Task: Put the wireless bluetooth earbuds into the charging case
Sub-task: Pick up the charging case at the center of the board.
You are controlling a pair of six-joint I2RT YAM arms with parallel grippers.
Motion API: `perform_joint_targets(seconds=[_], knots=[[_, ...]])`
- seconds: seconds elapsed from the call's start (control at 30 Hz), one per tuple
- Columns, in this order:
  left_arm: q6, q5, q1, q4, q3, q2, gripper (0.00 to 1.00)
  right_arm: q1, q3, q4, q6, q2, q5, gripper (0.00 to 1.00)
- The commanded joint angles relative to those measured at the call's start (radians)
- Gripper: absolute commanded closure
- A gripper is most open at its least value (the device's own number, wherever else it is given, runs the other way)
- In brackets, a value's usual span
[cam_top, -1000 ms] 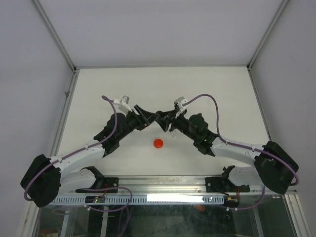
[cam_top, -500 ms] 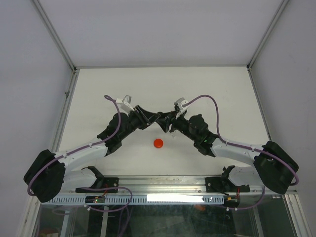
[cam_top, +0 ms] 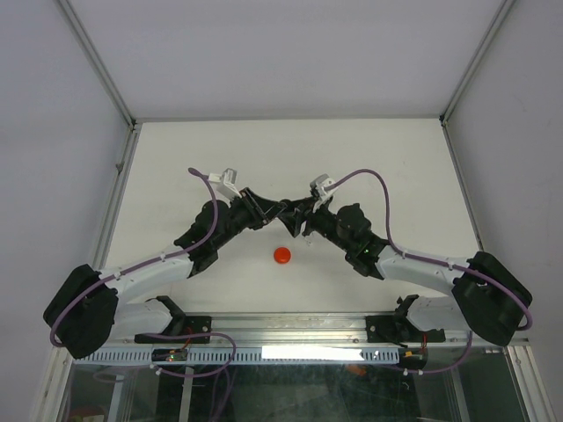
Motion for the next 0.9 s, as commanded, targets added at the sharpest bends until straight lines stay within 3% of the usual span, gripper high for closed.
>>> perform_joint_targets(seconds=[0.0,0.07,0.4,0.43,0.47,0.67,0.73,0.87], knots=[[0.135,-0.011,-0.015,-0.038,0.048,-0.059,0.95,-0.01,0.033,0.016,-0.017,-0.058,-0.037,0.38],[0.181,-0.019,-0.014,-0.091,0.068,-0.078,0.98,-0.032,0.041,-0.031,-0.022,-0.086,-0.062,0.33],[0.47,0.059,0.024,-0.388,0.223,-0.124,1.0,-0.134,0.131,-0.35,-0.022,-0.219,-0.062,0.33],[0.499,0.08,0.028,-0.416,0.244,-0.125,1.0,-0.134,0.149,-0.387,-0.077,-0.225,-0.248,0.14],[0.524,0.097,0.028,-0.445,0.264,-0.124,1.0,-0.134,0.169,-0.43,-0.104,-0.231,-0.266,0.09],[0.668,0.185,0.032,-0.615,0.385,-0.124,1.0,-0.134,0.292,-0.67,-0.19,-0.225,-0.305,0.07],[0.705,0.211,0.031,-0.657,0.417,-0.125,1.0,-0.133,0.304,-0.69,-0.209,-0.222,-0.318,0.02],[0.778,0.237,0.032,-0.706,0.453,-0.134,1.0,-0.134,0.313,-0.717,-0.234,-0.231,-0.342,0.01]])
